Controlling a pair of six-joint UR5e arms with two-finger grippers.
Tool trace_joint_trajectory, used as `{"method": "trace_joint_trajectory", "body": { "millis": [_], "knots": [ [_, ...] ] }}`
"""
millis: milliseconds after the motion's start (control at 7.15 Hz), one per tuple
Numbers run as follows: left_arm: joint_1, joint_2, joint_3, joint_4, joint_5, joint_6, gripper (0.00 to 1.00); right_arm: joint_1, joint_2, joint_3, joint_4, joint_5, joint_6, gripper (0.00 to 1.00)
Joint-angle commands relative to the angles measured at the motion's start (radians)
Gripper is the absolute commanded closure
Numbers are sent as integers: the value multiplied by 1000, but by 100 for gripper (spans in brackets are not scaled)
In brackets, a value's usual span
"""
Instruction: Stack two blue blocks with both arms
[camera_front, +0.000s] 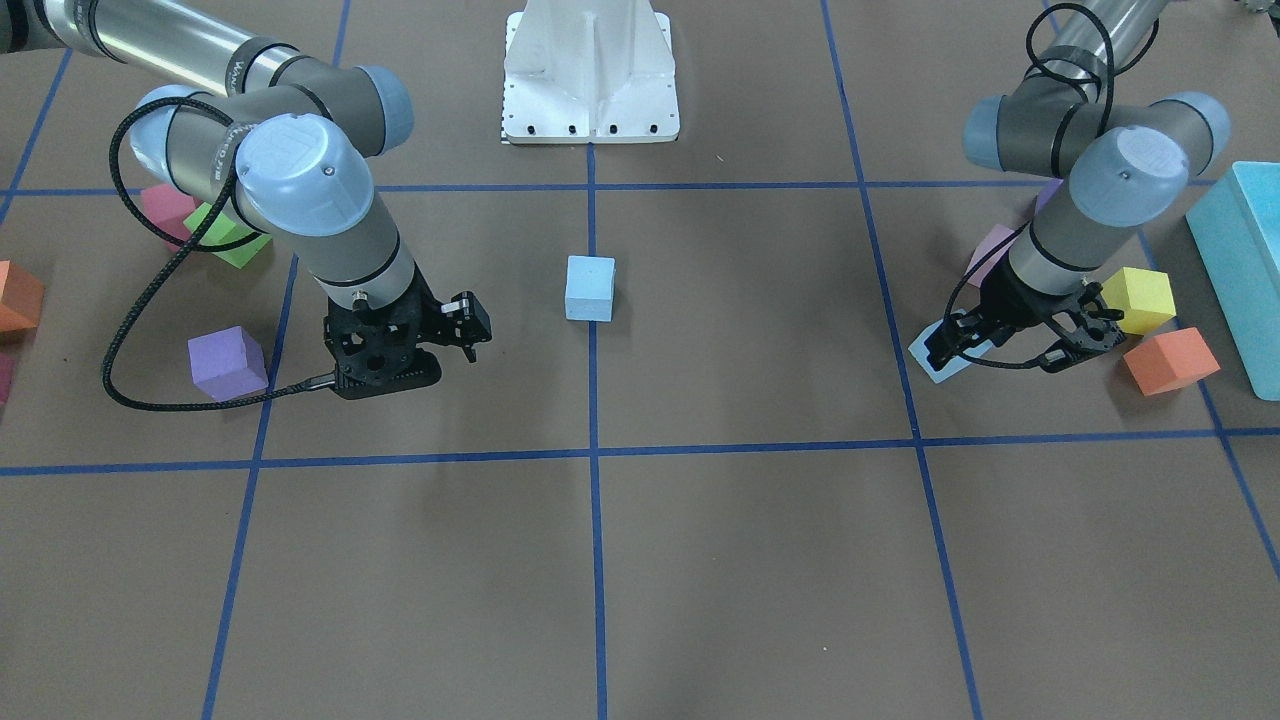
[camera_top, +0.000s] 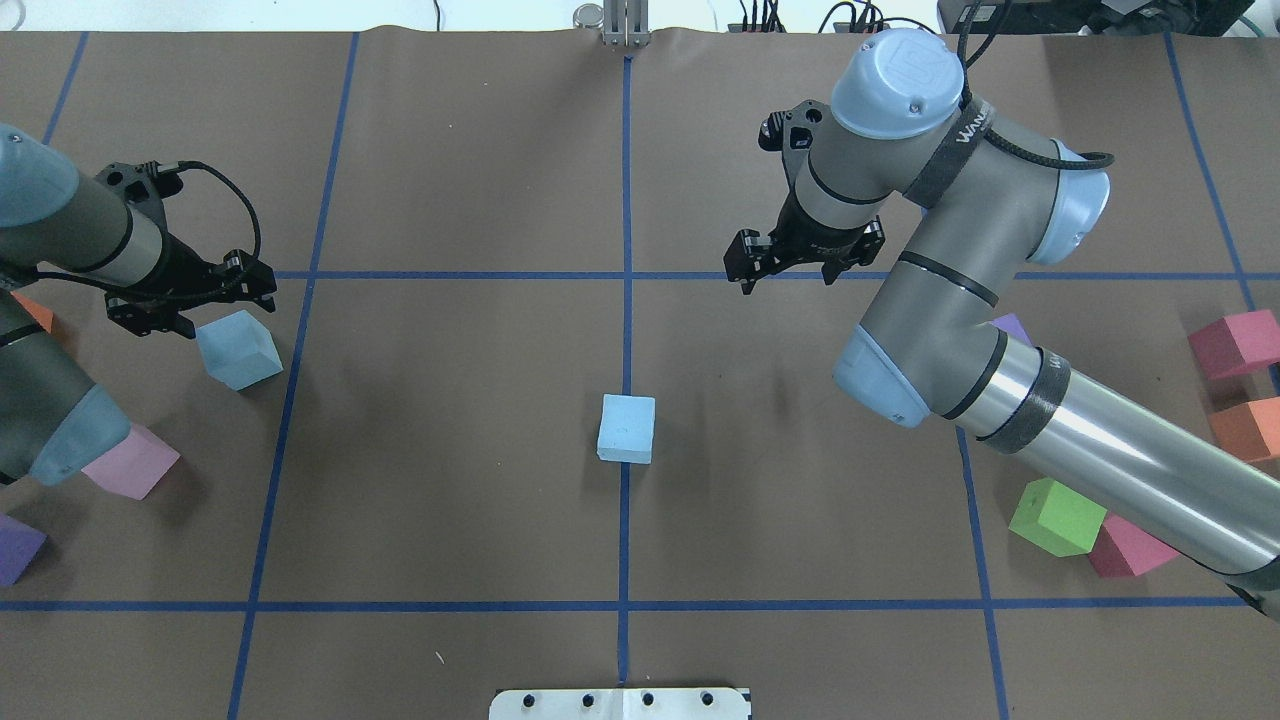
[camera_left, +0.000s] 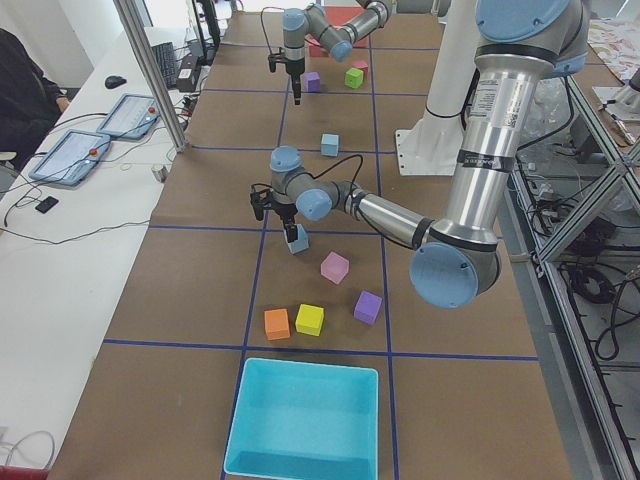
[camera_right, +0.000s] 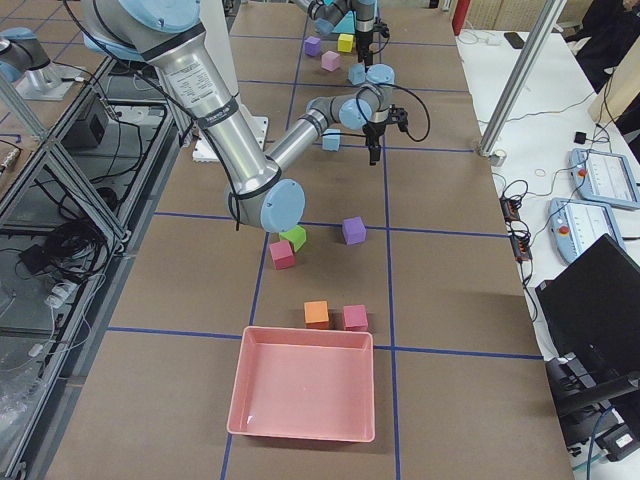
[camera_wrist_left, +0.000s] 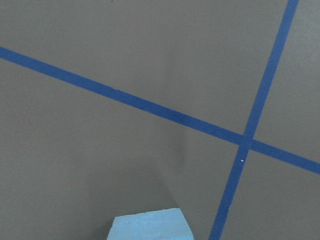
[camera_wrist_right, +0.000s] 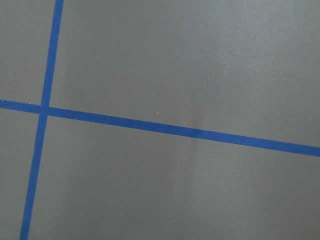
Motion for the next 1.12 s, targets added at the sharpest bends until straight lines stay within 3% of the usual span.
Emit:
{"method": "trace_joint_trajectory", "body": {
  "millis": [0, 280, 420, 699, 979],
  "knots": [
    [16, 6, -1, 1, 4, 0, 2, 6, -1, -1, 0, 2, -5, 0],
    [25, 6, 2, 1, 21, 0, 2, 125, -54, 5, -2, 99, -123, 0],
    [31, 6, 4, 1, 23, 0, 2, 240, -105, -10, -12, 165, -292, 0],
    [42, 7, 7, 1, 23, 0, 2, 403, -119, -24, -169, 170, -602, 0],
    [42, 7, 27, -4, 23, 17, 2, 527, -177, -33, -207, 175, -758, 0]
  ]
}}
